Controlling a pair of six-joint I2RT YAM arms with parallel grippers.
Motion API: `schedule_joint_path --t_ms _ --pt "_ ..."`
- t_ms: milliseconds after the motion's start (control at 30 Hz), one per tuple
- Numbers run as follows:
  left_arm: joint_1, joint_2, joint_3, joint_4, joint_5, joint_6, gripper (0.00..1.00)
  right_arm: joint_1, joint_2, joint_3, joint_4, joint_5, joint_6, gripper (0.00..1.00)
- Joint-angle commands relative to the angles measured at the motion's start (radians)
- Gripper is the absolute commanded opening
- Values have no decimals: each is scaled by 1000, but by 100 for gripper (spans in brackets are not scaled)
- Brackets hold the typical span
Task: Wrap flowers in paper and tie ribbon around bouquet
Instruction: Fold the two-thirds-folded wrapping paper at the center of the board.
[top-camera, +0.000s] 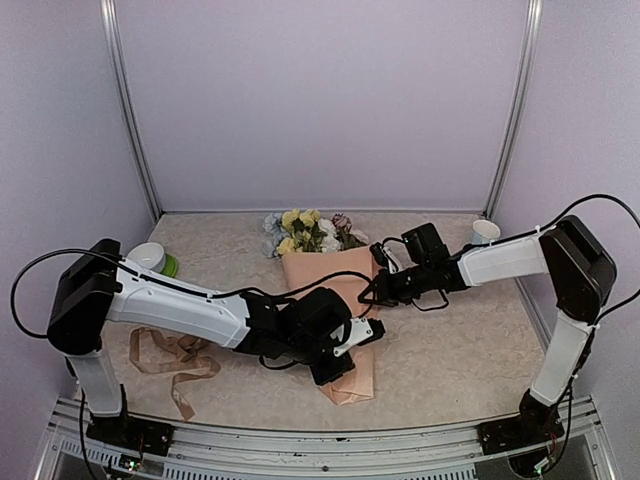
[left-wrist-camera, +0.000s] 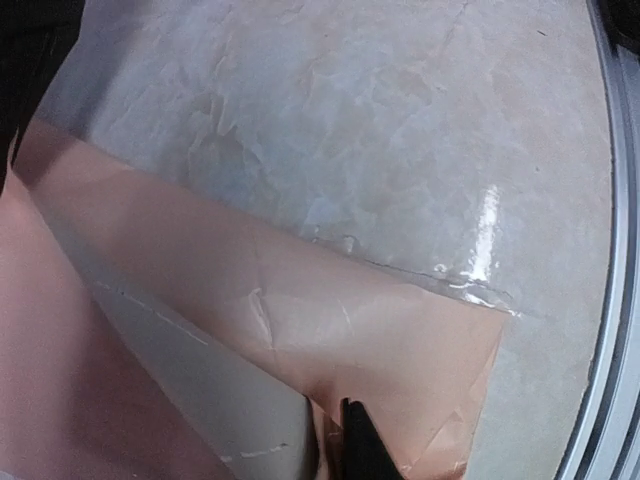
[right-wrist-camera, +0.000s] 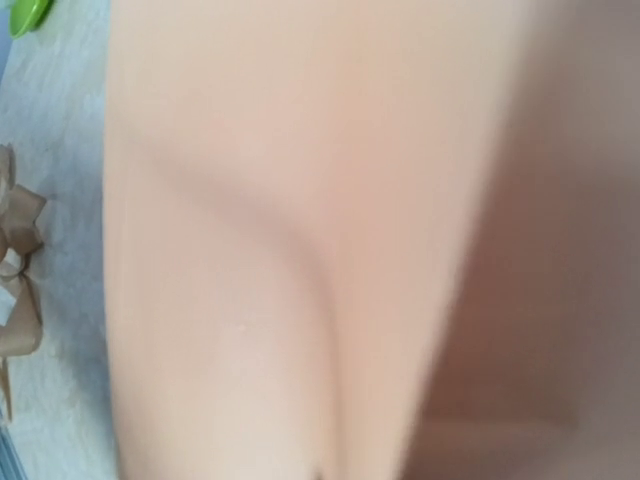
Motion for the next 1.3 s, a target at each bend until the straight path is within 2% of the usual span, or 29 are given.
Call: schedule_joint_path --t_ms 0,100,167,200,267,333,433,500,700,867,1000,1200,1267 --pt "-5 -85 3 1 109 42 27 -14 18 -15 39 34 5 0" --pt "3 -165 4 25 248 60 55 -24 24 -43 55 43 11 0" --pt "18 -215 7 43 350 69 65 -26 34 -60 77 33 13 0" --pt "29 -236 10 51 384 66 67 -26 40 -62 85 31 14 0" --pt "61 -255 -3 88 388 36 64 -27 52 -60 91 33 12 0" --pt "108 -231 -26 115 320 -25 51 -27 63 -56 94 33 9 0" --pt "140 -77 36 20 153 -54 23 -27 71 -55 108 28 10 0" --pt "127 2 73 -9 68 -47 18 -28 71 -56 118 21 13 0" --pt "18 84 86 87 -69 24 21 -27 61 -75 146 19 27 0" --pt "-26 157 95 86 -121 91 24 -27 64 -88 184 2 48 0" --pt "-48 178 92 79 -81 137 32 -27 66 -92 202 -2 66 0" --pt "-19 233 76 23 -44 129 32 -27 21 -72 124 58 48 0" --pt "-15 231 67 22 -5 129 32 -27 -3 -46 16 114 27 15"
